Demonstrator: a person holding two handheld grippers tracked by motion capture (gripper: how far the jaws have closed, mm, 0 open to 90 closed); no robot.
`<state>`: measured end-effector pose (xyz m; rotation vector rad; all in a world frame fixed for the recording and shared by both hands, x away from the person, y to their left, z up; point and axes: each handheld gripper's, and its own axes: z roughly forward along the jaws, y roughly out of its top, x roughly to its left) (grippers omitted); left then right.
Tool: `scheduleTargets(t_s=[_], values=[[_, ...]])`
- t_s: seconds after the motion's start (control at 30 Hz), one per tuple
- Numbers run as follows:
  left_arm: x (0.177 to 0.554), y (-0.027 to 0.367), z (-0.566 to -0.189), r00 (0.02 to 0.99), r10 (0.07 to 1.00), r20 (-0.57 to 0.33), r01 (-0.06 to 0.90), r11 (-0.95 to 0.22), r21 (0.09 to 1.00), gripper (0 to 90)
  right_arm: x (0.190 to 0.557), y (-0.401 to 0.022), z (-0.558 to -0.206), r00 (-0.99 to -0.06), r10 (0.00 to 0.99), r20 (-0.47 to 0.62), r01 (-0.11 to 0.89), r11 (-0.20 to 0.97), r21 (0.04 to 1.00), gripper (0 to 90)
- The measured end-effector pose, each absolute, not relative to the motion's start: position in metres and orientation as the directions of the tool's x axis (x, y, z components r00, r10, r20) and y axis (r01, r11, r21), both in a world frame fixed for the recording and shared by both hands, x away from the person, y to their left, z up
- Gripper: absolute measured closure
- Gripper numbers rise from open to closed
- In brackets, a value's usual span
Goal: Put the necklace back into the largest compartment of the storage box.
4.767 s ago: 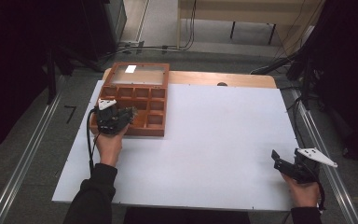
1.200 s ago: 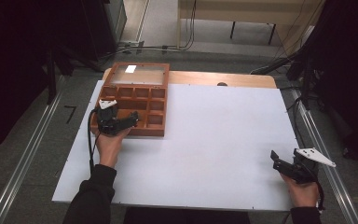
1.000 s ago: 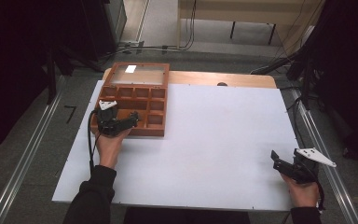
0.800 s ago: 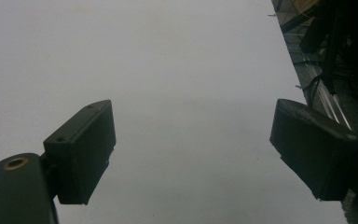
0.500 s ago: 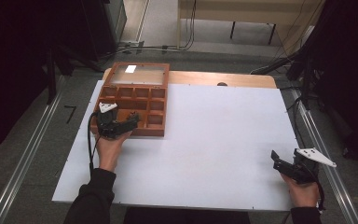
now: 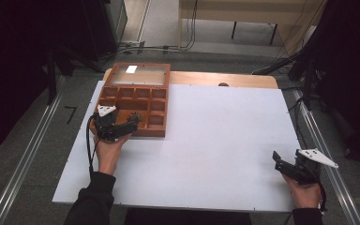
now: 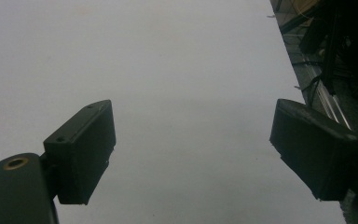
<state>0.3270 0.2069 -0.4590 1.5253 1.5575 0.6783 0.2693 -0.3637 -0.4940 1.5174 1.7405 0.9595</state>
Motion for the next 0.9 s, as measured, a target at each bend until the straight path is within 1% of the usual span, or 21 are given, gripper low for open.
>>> scheduleTargets(t_s=[0.9], values=[[0.311, 0.213, -0.463, 0.088, 0.976, -0.200, 0.516, 0.127, 0.847, 6.0, 0.269, -0.362, -0.494, -0.143, 0.990, -0.004, 0.530, 0.080, 0.845, 12.2]])
